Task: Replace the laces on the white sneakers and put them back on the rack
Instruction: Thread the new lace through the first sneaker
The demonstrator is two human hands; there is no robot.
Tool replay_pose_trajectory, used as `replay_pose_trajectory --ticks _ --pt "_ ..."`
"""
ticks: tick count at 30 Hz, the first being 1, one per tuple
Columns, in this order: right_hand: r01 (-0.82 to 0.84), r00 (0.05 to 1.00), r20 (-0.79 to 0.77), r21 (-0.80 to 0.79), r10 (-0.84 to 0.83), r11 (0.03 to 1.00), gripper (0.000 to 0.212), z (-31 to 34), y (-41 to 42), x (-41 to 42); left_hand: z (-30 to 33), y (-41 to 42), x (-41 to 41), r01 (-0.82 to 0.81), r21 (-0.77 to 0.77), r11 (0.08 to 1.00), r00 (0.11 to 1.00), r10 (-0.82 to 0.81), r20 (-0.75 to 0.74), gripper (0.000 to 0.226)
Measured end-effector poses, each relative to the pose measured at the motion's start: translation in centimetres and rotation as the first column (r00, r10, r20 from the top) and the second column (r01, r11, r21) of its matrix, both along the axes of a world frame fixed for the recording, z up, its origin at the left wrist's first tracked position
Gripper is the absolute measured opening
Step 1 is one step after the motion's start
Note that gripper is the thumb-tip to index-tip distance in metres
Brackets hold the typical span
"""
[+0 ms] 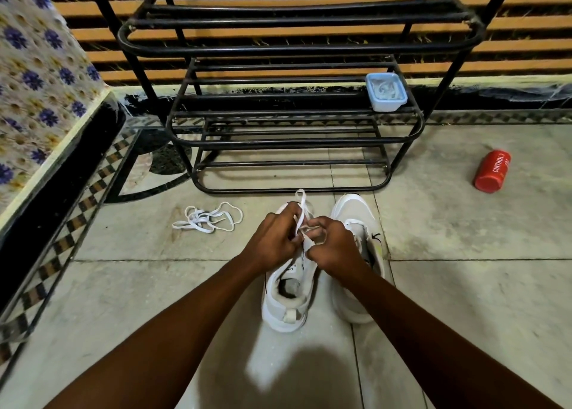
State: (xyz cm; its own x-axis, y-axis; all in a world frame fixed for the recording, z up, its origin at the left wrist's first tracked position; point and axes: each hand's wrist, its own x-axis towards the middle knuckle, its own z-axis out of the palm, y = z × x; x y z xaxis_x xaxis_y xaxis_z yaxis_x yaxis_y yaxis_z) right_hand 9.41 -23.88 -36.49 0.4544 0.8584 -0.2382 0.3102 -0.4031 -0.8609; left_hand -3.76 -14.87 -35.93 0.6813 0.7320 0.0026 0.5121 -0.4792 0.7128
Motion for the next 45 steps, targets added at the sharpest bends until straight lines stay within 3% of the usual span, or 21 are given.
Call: replay_pose_trajectory --ticks 3,6,8,11,15,19,28,34,39,43,45 --pt "0.003 0.999 -0.039 -0.014 -0.004 1.0 0.055 -0.4 0.1 0.3 -0.1 0.2 -0.1 -0.131 -0.126 0.983 0.99 0.137 0.039 0.041" --pt "0.012 0.999 -0.043 -0.018 -0.012 1.0 0.038 -0.6 0.4 0.0 -0.6 0.0 0.2 -0.221 -0.205 0.953 0.971 0.235 0.044 0.049" --pt "0.032 0.999 -0.002 -0.024 -0.032 0.999 0.022 -0.8 0.8 -0.1 -0.7 -0.1 0.3 -0.212 -0.185 0.96 0.974 0.223 0.041 0.049" --pt "0.061 0.997 0.045 -0.036 -0.06 0.997 0.022 -1.1 1.5 0.0 -1.1 -0.2 0.1 -0.275 -0.209 0.938 0.956 0.291 0.048 0.042" --pt "-0.016 0.968 0.252 -0.029 0.023 0.999 0.018 -0.8 2.1 0.0 -1.4 -1.0 0.4 -0.303 -0.214 0.929 0.94 0.328 0.09 0.027" --pt "-0.067 0.902 0.418 -0.104 0.104 0.992 0.021 -0.5 2.5 -0.4 -1.6 -1.6 0.1 -0.338 -0.256 0.906 0.91 0.384 0.156 0.031" --pt "-0.153 0.831 0.504 -0.2 0.236 0.968 0.021 -0.3 3.1 0.5 -2.2 -2.3 0.0 -0.376 -0.168 0.911 0.906 0.399 0.142 0.042" --pt "-0.248 0.76 0.56 -0.221 0.331 0.943 0.016 -0.2 2.8 0.6 -1.6 -2.3 0.1 -0.397 -0.263 0.879 0.88 0.446 0.162 0.051" --pt "-0.314 0.738 0.539 -0.258 0.406 0.914 0.013 -0.1 2.7 0.8 -2.3 -2.4 -0.1 -0.333 -0.08 0.939 0.932 0.341 0.121 0.041" --pt "-0.352 0.753 0.516 -0.208 0.408 0.913 0.009 -1.1 2.7 1.6 -3.1 -2.8 -0.3 -0.362 0.081 0.929 0.932 0.362 0.019 0.045" --pt "-0.333 0.727 0.573 -0.187 0.378 0.924 0.019 -1.6 2.8 1.8 -3.3 -2.8 -0.2 -0.369 0.095 0.925 0.928 0.372 -0.015 0.039"
